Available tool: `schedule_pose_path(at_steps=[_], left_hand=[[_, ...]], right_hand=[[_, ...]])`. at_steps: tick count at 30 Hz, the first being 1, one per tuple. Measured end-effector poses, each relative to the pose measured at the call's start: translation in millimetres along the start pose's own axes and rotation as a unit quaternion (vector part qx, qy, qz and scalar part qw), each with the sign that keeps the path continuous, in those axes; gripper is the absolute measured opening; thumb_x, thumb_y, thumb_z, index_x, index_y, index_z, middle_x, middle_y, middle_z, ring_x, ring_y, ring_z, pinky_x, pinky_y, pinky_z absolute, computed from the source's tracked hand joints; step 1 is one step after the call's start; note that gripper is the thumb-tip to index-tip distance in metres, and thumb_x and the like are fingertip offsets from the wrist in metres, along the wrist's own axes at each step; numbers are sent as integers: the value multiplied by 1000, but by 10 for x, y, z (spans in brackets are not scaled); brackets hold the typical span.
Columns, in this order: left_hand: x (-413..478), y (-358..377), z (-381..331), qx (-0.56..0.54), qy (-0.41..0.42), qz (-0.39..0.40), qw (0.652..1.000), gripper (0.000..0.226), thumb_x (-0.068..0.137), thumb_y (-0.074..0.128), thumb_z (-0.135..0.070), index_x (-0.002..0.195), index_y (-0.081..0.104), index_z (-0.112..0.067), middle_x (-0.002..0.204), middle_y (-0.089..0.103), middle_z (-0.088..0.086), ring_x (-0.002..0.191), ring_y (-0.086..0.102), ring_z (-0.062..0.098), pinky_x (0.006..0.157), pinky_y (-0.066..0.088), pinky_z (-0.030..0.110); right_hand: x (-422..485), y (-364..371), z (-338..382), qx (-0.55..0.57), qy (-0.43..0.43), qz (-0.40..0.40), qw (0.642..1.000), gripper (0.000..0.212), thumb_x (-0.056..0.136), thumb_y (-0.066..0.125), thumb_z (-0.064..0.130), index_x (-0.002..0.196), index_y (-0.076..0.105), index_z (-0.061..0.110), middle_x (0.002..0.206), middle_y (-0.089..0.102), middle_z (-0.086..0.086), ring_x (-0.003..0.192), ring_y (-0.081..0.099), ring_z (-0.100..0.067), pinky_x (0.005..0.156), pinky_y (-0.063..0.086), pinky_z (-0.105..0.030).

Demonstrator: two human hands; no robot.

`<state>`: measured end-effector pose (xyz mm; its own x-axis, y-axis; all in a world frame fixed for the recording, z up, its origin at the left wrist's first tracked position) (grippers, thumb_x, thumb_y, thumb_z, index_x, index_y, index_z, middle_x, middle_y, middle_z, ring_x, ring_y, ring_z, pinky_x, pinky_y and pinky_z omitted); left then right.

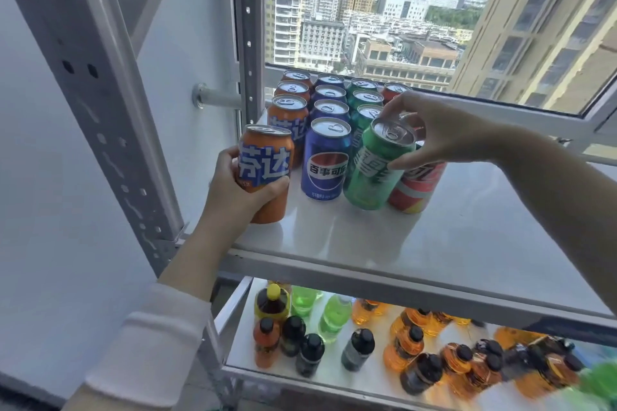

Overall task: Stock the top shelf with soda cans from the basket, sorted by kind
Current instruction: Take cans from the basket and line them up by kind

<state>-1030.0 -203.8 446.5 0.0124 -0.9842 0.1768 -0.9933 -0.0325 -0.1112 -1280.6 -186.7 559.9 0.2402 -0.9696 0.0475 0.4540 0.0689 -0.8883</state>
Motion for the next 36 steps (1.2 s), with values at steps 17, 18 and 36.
schedule_pose_path(at_steps=[17,18,36], left_hand=[[218,87,64,29,-10,10,999,71,74,75,-22,130,33,-23,121,45,-9,110,47,11,87,41,26],[224,92,62,27,-9,10,1000,71,74,75,-21,130,33,-23,121,46,-9,109,48,11,85,41,24],[236,137,26,23,-1,12,1000,70,74,75,-21,130,32,-22,117,46,-10,103,48,7,73,40,12]], right_hand=[[288,-1,-122,-109,10,40,993,63,67,80,30,122,48,23,113,46,7,103,46,-9,77,36,-20],[298,0,-122,-116,8,41,992,64,67,80,30,122,48,23,112,47,7,102,46,-10,78,36,-21],[311,36,-124,-179,-16,26,983,66,70,77,38,129,49,29,126,40,0,105,42,-11,83,37,-26]])
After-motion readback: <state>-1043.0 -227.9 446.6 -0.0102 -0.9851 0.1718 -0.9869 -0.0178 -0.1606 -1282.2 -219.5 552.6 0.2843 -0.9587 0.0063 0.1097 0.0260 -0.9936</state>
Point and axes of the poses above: each hand's wrist, its own x-axis towards the middle knuckle, its own y-axis out of the palm, z = x × y, the point moved 5 cm from there along x, towards the middle knuckle
